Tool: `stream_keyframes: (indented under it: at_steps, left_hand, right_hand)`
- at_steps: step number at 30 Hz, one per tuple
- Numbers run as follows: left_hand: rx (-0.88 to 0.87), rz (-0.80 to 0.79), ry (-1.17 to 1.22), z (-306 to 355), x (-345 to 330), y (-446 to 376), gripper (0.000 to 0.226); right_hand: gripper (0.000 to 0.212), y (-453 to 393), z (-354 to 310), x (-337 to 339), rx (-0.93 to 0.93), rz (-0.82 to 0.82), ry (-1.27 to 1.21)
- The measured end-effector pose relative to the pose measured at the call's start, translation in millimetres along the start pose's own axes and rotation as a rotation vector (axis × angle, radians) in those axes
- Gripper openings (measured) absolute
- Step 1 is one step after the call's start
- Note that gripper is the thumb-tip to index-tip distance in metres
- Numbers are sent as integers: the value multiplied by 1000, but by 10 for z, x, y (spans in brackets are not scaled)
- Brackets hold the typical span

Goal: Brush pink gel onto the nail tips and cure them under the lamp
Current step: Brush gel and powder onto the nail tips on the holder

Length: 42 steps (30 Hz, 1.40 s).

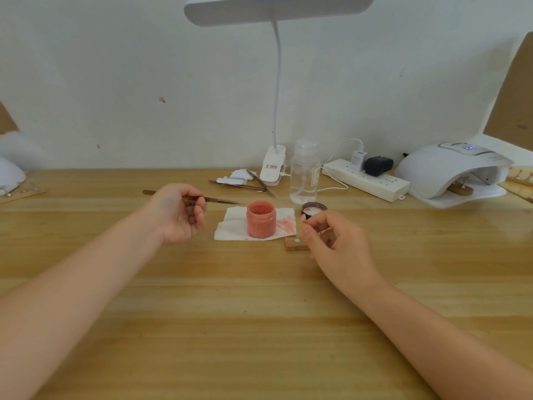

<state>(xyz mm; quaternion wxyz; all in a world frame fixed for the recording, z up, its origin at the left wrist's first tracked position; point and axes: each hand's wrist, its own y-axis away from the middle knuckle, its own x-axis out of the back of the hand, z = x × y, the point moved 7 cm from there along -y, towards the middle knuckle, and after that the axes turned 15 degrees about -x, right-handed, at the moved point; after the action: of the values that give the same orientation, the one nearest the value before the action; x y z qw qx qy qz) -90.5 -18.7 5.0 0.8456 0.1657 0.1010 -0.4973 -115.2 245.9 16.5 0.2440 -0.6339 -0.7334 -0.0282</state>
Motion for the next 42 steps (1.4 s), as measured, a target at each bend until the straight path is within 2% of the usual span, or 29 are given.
stream_keyframes:
  at_steps: [3, 6, 10, 14, 17, 22, 35, 42]
  left_hand:
    - [-58, -23, 72, 104, -162, 107, 17]
    - [-190, -88, 74, 187, -428, 289, 18]
    - [-496, -154, -38, 206, -698, 557, 17]
    - [-824, -195, -271, 158, -782, 834, 16]
    - [-971, -279, -367, 62, -839, 1003, 16]
    - [-1018, -354, -486, -117, -818, 1047, 9]
    - [-1087, -391, -512, -190, -813, 1084, 6]
    - [-1102, -401, -522, -208, -829, 1118, 14]
  right_hand:
    - [12, -5, 11, 1, 19, 18, -9]
    - [21, -4, 2, 12, 42, 43, -26]
    - [23, -4, -10, 18, 66, 52, -2]
    - [24, -4, -33, 26, 69, 53, 12]
    - [23, -3, -43, 27, 63, 51, 20]
    - [22, 9, -47, 33, 55, 56, 10]
    - [22, 25, -64, 32, 59, 46, 11]
    - [24, 27, -64, 33, 59, 48, 14]
